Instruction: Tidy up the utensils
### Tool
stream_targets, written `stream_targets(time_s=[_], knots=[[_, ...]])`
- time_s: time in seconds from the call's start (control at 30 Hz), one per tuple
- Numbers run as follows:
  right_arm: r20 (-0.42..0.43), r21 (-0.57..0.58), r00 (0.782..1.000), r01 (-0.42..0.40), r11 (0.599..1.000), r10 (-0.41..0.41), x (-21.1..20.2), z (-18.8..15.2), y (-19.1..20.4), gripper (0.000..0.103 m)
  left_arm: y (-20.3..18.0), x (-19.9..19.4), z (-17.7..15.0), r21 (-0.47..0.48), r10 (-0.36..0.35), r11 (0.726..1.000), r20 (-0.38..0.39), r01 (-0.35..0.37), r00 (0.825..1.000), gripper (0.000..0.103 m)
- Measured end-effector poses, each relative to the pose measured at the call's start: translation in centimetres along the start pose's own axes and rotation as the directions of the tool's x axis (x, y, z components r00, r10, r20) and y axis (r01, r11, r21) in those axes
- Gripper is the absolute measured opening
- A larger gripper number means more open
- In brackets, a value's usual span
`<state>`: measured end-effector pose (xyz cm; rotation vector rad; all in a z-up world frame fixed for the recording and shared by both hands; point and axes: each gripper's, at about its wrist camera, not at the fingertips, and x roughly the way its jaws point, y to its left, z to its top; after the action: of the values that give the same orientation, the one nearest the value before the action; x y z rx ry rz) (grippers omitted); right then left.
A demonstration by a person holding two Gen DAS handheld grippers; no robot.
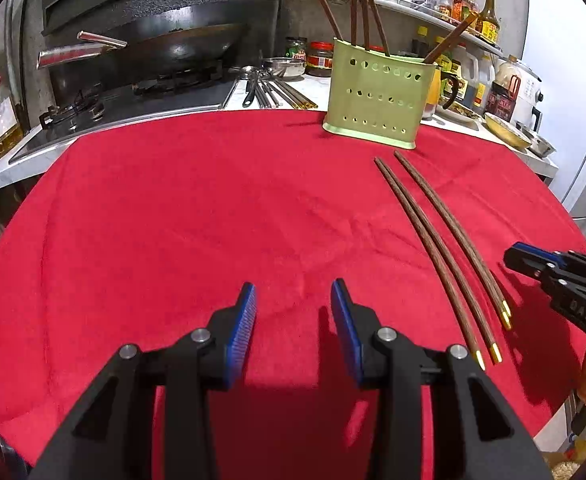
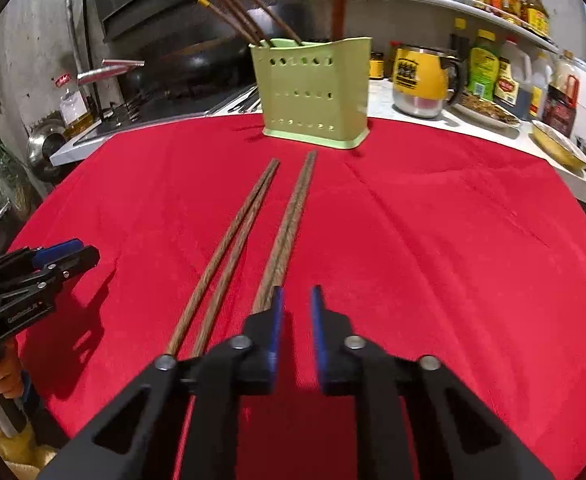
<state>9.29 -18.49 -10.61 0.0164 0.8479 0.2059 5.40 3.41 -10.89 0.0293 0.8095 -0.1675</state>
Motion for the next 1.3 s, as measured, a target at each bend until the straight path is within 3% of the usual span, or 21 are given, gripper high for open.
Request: stream_targets(time_s=[0.53, 0.83, 1.0, 1.13, 1.2, 1.3], knots=[[-0.064, -0.024, 0.998, 0.001, 1.0, -0.003, 3.3, 2.1, 0.5, 0.009, -1.4, 0.8, 1.0, 0.022, -0.045, 0.999, -0.013, 0.045, 0.999, 0.038], [-0.052, -0.001, 0.997, 0.054, 0.999, -0.054, 2.2, 1.3, -2.0, 0.004, -3.4, 1.1, 1.1, 0.039, -0.09, 0.995, -0.04, 0.092, 0.995, 0.038], [-0.044, 0.051, 0.997, 0.067, 0.996, -0.065, 1.0, 0.0, -4.2, 0.004, -5.0, 1.6, 1.4, 0.038, -0.161, 0.986, -0.066, 0.164, 0.985, 0.038], [-0.041, 0.073, 0.998, 0.056, 0.996, -0.054, -0.1, -1.1, -4.9, 0.004, -6.6, 2.6, 1.7, 0.028, -0.248, 0.967, -0.108, 0.252, 0.963, 0.038], [-0.039, 0.074, 0.998, 0.055, 0.996, -0.053, -0.3, -1.4, -4.9, 0.004, -7.4, 2.9, 1.7, 0.046, -0.243, 0.967, -0.117, 0.25, 0.963, 0.031], [-0.034, 0.079, 0.998, 0.055, 0.995, -0.053, -0.6, -1.7, -5.0, 0.004, -8.5, 3.3, 1.8, 0.072, -0.239, 0.966, -0.13, 0.25, 0.962, 0.03]])
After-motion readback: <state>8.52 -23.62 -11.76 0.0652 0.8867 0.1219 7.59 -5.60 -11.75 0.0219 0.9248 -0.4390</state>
